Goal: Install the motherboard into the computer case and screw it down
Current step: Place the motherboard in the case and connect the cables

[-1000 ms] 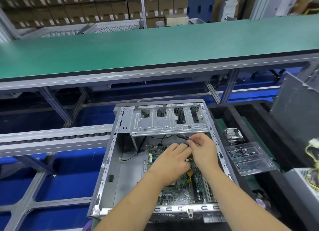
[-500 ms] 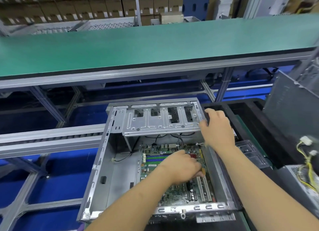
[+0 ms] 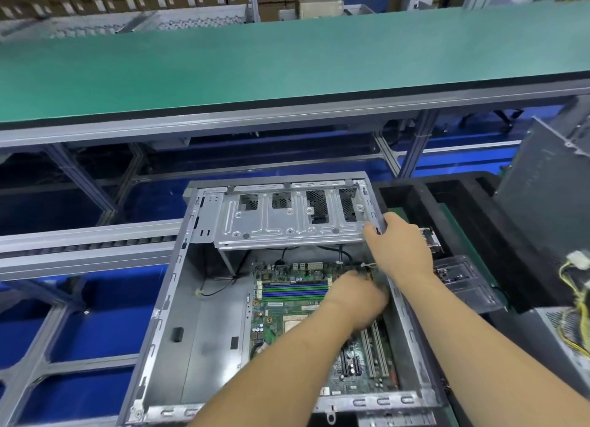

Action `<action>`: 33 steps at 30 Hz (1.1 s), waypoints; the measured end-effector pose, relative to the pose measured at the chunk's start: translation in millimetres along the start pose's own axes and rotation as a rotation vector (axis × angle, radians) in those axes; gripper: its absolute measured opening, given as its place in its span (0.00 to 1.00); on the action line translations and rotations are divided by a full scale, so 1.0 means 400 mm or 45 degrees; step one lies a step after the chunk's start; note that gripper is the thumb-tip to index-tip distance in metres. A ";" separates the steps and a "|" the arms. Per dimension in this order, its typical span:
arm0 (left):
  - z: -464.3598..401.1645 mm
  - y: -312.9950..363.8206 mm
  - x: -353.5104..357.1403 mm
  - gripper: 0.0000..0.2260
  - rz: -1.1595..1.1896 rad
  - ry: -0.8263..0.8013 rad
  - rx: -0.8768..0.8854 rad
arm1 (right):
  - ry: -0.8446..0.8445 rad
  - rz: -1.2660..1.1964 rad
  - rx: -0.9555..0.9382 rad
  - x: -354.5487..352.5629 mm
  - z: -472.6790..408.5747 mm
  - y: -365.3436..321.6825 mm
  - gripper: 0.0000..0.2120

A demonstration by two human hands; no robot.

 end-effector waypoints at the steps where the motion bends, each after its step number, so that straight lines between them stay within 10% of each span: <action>1: -0.003 0.003 0.006 0.09 -0.012 -0.027 0.055 | 0.004 -0.003 0.005 -0.001 0.000 0.001 0.15; 18: 0.051 -0.194 0.086 0.14 0.923 0.332 -0.766 | 0.071 0.092 -0.007 -0.007 0.003 -0.002 0.16; 33: 0.057 -0.164 0.062 0.11 0.516 0.361 -0.497 | 0.072 0.113 0.003 -0.008 0.002 -0.002 0.17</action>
Point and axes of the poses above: each hand's wrist, its own z-axis away from the middle knuckle, its own x-axis out of the palm, y = z × x, the point moved 6 cm from there along -z, towards the middle knuckle, and after that the axes turned 9 degrees about y, right-handed, at the moved point
